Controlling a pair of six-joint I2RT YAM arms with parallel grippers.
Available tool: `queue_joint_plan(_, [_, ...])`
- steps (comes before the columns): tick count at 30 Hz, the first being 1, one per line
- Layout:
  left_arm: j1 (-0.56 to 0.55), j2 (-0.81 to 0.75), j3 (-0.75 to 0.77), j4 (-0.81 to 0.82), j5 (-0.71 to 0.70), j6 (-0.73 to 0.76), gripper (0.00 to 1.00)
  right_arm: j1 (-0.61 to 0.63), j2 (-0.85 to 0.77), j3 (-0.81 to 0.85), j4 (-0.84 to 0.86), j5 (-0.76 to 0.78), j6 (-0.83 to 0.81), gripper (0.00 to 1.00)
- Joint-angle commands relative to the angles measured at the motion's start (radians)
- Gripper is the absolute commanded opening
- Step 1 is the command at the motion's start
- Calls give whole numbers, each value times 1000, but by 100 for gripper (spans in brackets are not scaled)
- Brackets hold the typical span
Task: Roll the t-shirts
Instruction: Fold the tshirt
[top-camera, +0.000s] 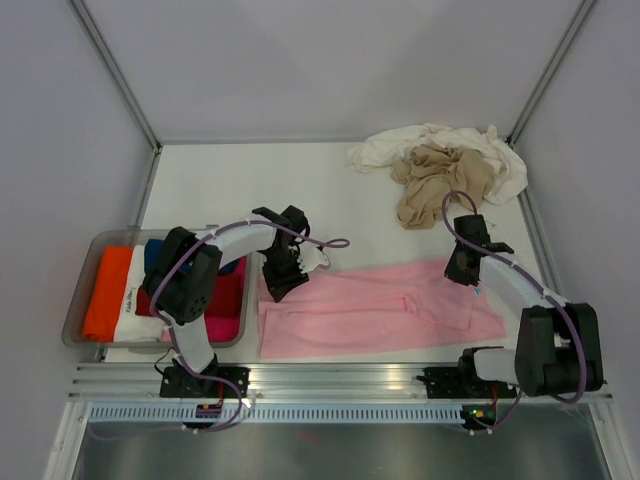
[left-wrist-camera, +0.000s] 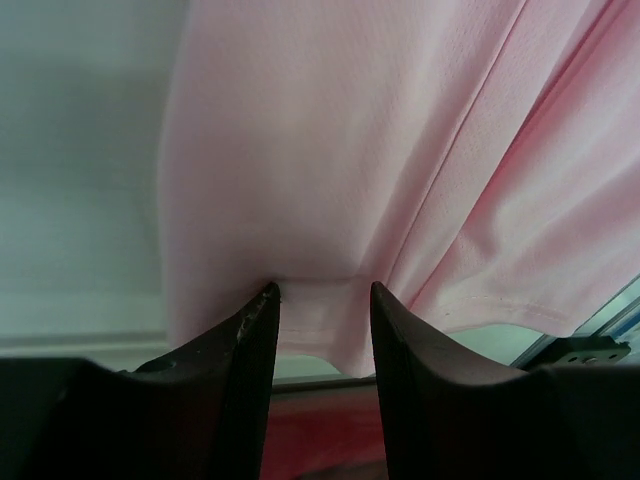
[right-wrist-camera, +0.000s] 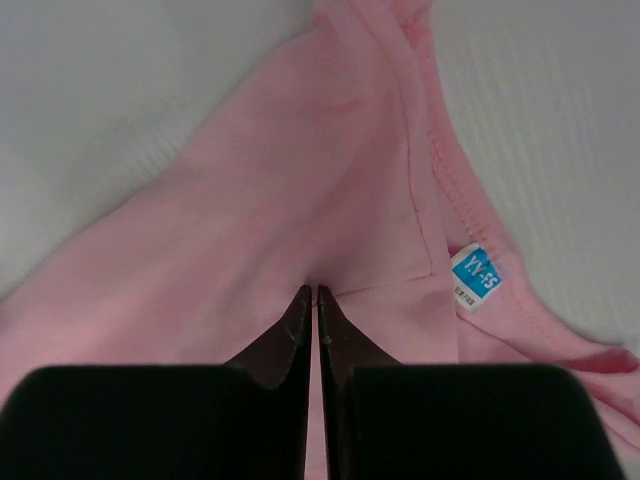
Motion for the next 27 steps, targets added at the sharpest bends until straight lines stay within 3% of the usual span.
queue_joint_plan(1, [-9, 9, -65, 45, -30, -14, 47, -3, 117, -7, 156, -33, 52, 9])
queue_joint_plan(6, [-12, -18, -107, 44, 5, 8, 47, 20, 353, 74, 219, -69, 35, 5])
queue_joint_plan(14, [-12, -122, -191, -4, 83, 67, 51, 153, 582, 285, 212, -60, 35, 5])
queue_joint_plan(27, [-12, -116, -112, -88, 163, 78, 54, 210, 823, 628, 96, -61, -23, 6])
